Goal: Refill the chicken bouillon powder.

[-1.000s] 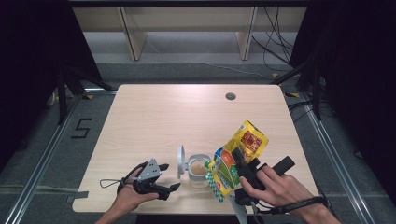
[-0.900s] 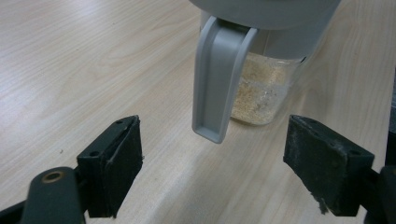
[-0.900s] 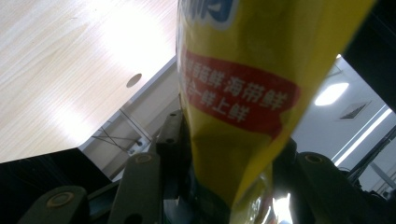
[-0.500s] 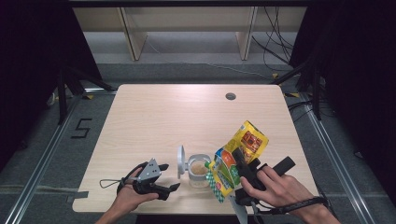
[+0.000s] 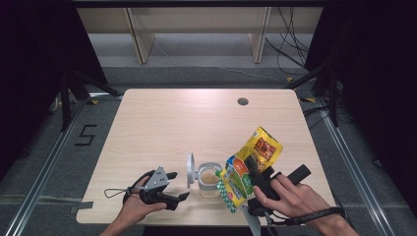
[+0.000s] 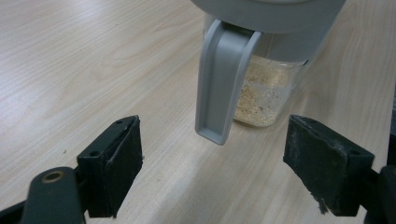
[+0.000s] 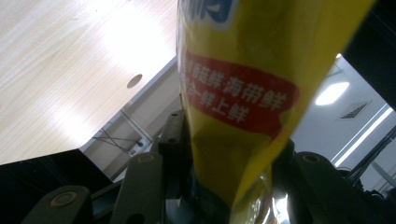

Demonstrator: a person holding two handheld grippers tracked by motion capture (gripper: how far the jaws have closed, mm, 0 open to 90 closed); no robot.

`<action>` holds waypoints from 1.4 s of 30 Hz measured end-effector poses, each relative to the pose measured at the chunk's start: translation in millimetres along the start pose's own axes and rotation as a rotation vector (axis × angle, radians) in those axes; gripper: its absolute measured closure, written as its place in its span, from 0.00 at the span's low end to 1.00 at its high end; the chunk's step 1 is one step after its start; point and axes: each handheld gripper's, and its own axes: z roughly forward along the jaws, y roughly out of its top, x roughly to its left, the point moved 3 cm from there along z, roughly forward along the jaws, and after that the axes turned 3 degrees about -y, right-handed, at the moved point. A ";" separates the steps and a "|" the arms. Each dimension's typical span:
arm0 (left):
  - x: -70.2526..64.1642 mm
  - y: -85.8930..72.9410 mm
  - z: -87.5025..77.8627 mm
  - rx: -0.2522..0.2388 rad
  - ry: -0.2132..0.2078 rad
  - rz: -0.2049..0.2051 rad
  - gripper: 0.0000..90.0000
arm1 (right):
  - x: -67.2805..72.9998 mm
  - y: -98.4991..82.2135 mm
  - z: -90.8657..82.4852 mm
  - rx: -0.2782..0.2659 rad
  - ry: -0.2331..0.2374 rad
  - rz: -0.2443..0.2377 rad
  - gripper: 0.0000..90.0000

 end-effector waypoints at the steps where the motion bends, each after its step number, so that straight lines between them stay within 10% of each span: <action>1: 0.5 -0.2 0.0 0.010 -0.002 0.006 0.21 | 0.6 0.1 -0.2 0.000 0.003 0.002 0.68; 26: 2.3 0.6 -1.0 0.004 0.007 0.011 0.21 | -3.8 -2.3 1.3 0.005 -0.010 -0.011 0.69; 30: 0.5 0.0 -0.5 -0.008 0.004 -0.021 0.21 | -6.7 -2.7 2.6 -0.002 -0.008 -0.071 0.69; 34: 1.1 0.0 -0.5 -0.004 0.000 0.001 0.21 | -2.5 -0.4 1.9 0.005 -0.011 0.022 0.69; 42: -0.6 0.7 0.0 -0.016 0.000 -0.023 0.21 | -9.8 -4.4 2.3 0.003 -0.021 -0.070 0.69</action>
